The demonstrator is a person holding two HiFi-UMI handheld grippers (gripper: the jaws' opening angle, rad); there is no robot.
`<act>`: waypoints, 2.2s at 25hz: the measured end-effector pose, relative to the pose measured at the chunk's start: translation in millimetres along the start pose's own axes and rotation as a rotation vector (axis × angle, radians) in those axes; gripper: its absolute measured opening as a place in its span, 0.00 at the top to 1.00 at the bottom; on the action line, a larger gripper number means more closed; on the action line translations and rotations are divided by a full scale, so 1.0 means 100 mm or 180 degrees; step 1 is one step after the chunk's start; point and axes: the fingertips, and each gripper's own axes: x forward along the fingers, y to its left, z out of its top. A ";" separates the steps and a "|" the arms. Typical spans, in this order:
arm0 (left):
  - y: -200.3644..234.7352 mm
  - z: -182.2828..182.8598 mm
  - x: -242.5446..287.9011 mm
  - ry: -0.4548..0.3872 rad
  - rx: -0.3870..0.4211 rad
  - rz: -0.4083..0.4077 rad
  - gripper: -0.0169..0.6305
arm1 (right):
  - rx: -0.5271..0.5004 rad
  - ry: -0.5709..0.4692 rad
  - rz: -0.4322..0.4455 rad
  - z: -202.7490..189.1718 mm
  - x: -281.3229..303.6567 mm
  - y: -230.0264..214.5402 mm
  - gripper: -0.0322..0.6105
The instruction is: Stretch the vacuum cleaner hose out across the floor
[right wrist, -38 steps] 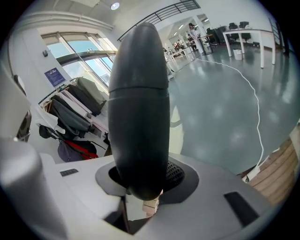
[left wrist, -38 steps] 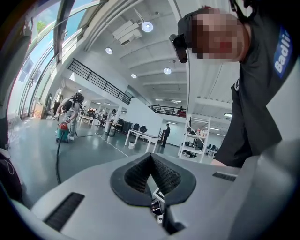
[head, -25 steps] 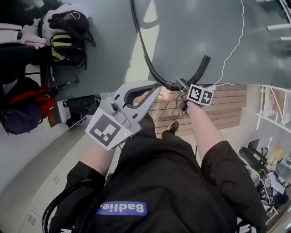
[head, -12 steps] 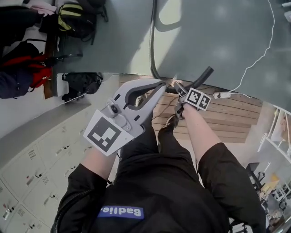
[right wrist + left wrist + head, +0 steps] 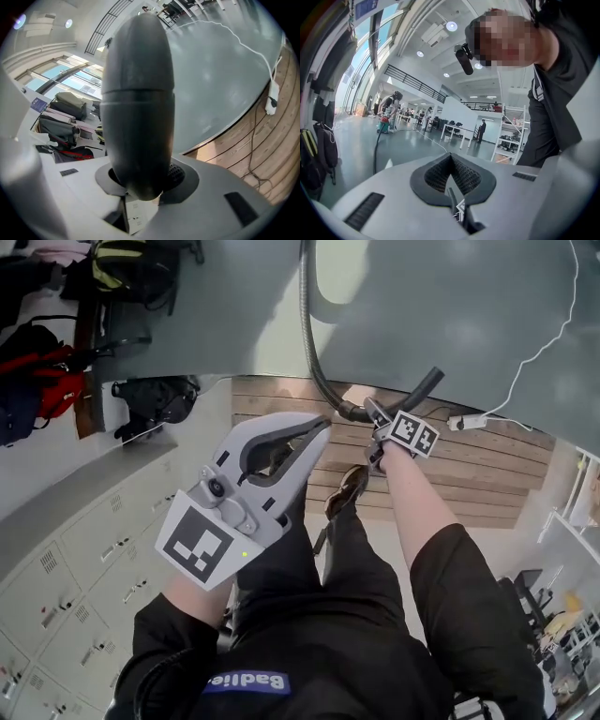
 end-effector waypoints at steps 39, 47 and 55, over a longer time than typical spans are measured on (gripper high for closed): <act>0.38 -1.13 0.36 0.0442 0.0067 -0.0726 0.98 | 0.0353 0.0170 -0.0733 -0.09 1.12 -2.55 0.49; -0.27 0.01 0.02 0.0134 0.0137 -0.0722 0.98 | 0.0470 0.0427 -0.0650 -0.98 -0.45 -1.71 0.49; -0.82 0.63 -0.24 0.0068 0.0314 -0.0507 0.98 | -0.0305 0.0289 0.0135 -0.65 -1.49 -0.04 0.49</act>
